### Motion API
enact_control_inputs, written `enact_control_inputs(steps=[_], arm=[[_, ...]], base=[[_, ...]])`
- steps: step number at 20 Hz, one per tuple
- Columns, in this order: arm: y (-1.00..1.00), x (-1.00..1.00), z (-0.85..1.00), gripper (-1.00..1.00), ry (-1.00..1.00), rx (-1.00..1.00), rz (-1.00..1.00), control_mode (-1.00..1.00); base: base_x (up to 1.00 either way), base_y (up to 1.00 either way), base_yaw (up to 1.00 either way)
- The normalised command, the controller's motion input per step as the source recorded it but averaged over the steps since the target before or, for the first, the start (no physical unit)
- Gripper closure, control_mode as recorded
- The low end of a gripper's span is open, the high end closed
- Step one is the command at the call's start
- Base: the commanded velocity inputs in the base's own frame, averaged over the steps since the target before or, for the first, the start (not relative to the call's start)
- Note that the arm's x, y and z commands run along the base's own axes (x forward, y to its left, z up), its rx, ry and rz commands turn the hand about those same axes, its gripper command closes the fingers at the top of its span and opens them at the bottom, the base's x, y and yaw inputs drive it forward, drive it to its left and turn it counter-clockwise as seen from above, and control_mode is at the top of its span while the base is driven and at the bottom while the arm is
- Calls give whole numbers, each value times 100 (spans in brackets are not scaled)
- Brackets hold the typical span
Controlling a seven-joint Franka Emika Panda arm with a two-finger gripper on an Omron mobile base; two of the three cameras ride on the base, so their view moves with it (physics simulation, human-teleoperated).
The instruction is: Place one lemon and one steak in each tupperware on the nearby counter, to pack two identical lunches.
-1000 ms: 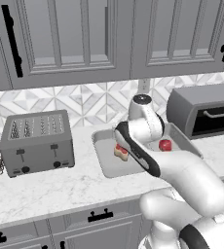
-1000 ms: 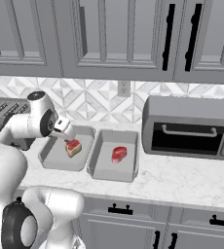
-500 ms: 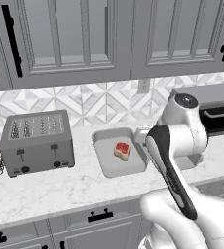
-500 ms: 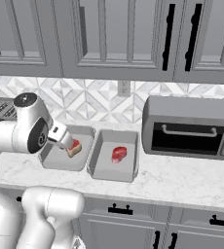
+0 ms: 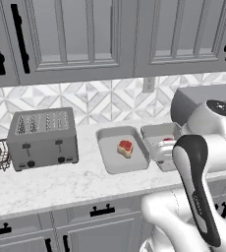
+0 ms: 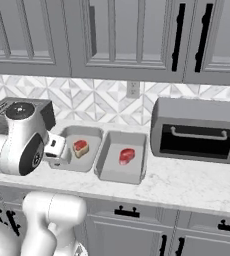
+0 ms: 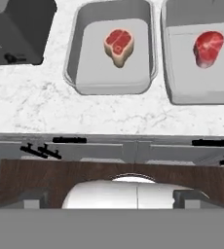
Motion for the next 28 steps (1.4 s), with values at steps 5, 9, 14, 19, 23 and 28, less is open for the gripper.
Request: enact_control_inputs(steps=[5, 9, 14, 19, 23, 28], arm=[[0, 0, 0, -100, 0, 0, 0, 100], [0, 0, 0, -100, 0, 0, 0, 100], [0, 0, 0, -100, 0, 0, 0, 100], [0, 0, 0, -100, 0, 0, 0, 100], [0, 0, 0, -100, 0, 0, 0, 100], [0, 0, 0, -100, 0, 0, 0, 100]], base=[[-100, -6, 44], [-93, -17, 57], [-60, -7, 76], [-51, 0, 82], [-55, 0, 80], [-66, 0, 76]])
